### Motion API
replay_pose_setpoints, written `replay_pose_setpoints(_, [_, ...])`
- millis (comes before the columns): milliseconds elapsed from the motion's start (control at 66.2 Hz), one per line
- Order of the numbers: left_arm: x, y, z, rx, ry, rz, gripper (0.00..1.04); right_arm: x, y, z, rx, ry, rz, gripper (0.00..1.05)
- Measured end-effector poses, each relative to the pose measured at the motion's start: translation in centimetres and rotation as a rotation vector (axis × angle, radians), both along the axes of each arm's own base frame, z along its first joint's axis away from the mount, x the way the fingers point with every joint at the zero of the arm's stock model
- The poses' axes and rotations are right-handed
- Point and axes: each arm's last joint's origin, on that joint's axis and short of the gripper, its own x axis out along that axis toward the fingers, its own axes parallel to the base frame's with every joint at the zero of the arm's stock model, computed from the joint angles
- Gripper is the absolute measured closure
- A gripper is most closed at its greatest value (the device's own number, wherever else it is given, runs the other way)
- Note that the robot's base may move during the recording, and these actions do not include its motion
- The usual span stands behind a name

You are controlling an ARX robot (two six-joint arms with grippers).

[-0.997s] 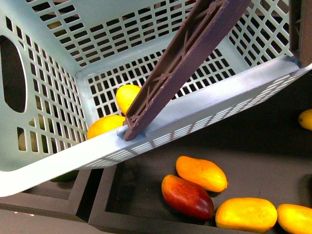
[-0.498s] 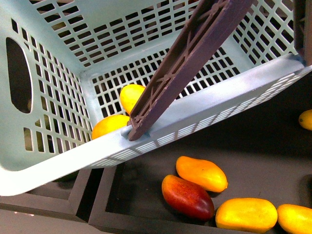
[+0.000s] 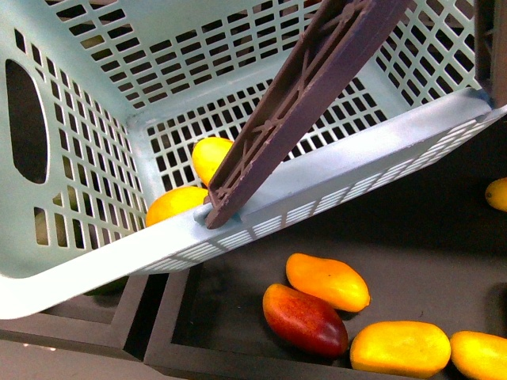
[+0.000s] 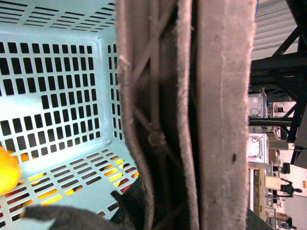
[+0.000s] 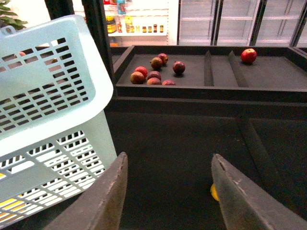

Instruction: Pick lemon and mango into basket

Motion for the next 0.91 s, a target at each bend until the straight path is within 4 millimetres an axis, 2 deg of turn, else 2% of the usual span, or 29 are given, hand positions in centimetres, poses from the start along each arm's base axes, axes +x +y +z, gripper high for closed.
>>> replay_pose_setpoints(106, [-0.08, -0.14, 0.0, 0.001, -0.001, -0.004, 0.91, 0.0, -0.01, -0.01, 0.0, 0.001, -0.005, 0.13])
replay_pose_setpoints(166, [-0.19, -0.32, 0.01, -0.001, -0.001, -0.018, 0.91, 0.0, -0.01, -0.01, 0.0, 0.001, -0.005, 0.07])
replay_pose_setpoints(906, [-0.04, -0.07, 0.01, -0.002, 0.0, -0.007, 0.91, -0.01, 0.0, -0.01, 0.0, 0.001, -0.001, 0.09])
